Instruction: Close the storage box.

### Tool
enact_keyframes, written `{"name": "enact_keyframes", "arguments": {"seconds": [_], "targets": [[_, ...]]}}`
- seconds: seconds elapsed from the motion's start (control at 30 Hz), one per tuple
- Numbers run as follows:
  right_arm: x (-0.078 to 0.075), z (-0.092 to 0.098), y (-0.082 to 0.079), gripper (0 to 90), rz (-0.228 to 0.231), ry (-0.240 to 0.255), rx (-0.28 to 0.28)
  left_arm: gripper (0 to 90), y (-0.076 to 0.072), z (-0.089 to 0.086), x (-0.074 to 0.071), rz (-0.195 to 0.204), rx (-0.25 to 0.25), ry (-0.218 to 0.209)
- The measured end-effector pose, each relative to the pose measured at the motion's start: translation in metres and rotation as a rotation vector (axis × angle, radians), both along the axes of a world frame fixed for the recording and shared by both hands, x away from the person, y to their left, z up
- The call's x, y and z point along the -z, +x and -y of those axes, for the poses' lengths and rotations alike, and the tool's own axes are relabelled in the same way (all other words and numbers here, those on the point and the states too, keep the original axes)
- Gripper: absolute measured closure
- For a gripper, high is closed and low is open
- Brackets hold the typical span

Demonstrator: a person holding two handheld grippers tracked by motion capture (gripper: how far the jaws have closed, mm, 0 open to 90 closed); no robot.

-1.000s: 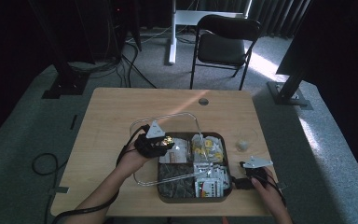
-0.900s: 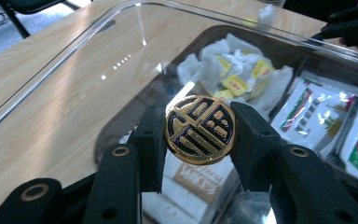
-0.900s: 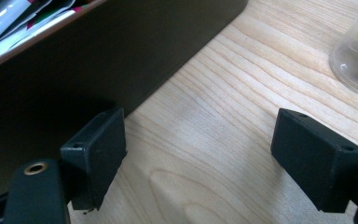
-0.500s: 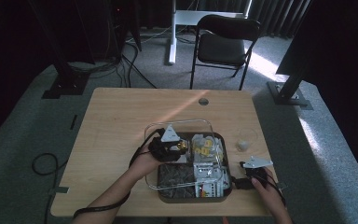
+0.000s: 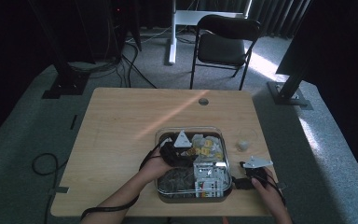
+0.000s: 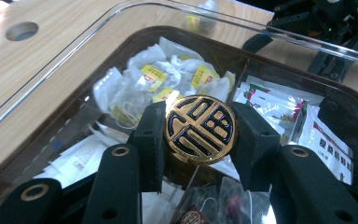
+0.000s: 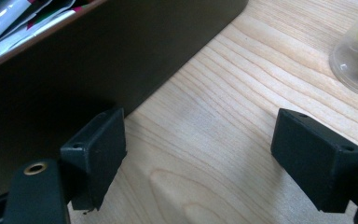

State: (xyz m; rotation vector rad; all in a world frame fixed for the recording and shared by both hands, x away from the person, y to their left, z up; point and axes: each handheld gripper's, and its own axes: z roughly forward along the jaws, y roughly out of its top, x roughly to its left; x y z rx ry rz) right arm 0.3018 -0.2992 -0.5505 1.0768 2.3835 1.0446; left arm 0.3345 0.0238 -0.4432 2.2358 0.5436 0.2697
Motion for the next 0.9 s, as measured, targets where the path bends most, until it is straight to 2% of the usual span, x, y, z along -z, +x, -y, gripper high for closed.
{"name": "enact_keyframes", "arguments": {"seconds": [0.3,0.43,0.5,0.73,0.9], "targets": [[0.000,0.000,0.000,17.3,0.001,-0.001,0.000,58.8,0.003,0.008,0.010,-0.022,0.020,0.019],[0.000,0.000,0.000,17.3,0.002,-0.001,-0.001,58.8,0.006,0.009,0.014,-0.027,0.020,0.032],[0.000,0.000,0.000,17.3,0.001,0.000,-0.001,58.8,0.007,0.008,0.017,-0.033,0.019,0.025],[0.000,0.000,0.000,17.3,0.000,0.000,0.000,58.7,0.009,0.010,0.022,-0.037,0.043,0.053],[0.000,0.000,0.000,17.3,0.000,0.000,0.000,58.7,0.008,0.011,0.023,-0.041,0.028,0.040]]}}
